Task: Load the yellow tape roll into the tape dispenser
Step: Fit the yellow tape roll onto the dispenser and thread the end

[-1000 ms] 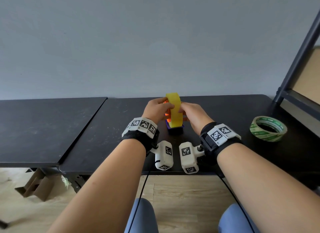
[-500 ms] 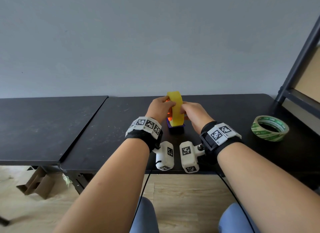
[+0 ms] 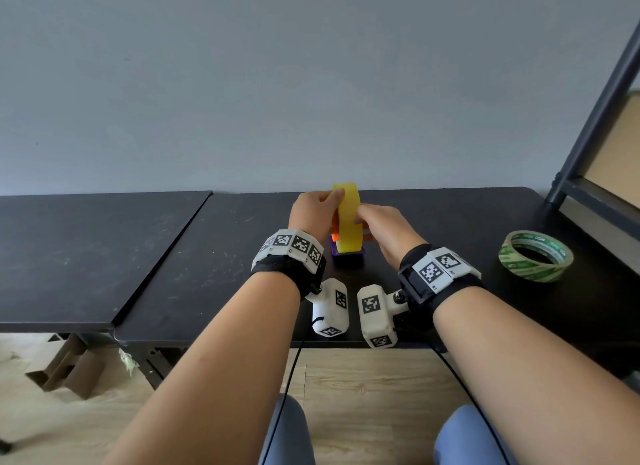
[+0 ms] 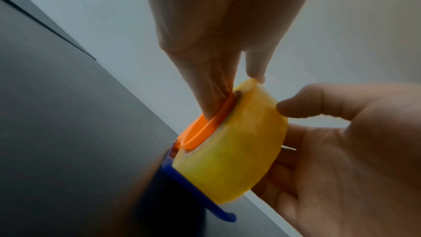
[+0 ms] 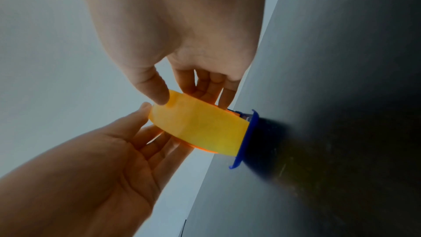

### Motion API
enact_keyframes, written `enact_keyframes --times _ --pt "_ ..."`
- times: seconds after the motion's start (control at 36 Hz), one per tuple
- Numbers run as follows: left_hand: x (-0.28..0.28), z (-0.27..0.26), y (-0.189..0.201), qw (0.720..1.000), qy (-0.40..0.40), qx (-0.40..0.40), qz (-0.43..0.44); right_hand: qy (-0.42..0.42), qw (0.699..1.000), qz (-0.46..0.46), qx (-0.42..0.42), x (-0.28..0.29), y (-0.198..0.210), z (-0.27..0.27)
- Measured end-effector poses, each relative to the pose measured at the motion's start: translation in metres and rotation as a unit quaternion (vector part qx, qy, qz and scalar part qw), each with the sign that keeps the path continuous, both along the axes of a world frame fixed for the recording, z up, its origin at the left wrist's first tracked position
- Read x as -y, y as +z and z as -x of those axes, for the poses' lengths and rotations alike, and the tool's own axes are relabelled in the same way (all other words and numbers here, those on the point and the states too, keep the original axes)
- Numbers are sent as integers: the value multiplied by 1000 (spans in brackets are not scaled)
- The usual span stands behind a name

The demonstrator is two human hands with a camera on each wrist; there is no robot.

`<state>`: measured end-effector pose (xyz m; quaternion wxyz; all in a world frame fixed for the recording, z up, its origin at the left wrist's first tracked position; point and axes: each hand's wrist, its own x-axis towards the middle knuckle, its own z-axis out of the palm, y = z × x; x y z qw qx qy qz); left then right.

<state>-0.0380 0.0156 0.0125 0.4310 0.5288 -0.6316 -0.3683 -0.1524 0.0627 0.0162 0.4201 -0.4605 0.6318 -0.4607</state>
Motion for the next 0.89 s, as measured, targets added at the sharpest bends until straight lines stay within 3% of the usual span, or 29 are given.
enact_keyframes --times 0.33,0.56,0.89 --pt "2 -3 -4 1000 -5 -11 16 -30 999 -8 11 2 4 -2" --pt "0 -3 -3 1000 -4 -19 5 3 1000 6 -24 2 -1 -3" --pt "0 -5 -4 999 -9 -32 -8 -13 1000 7 6 3 2 -5"
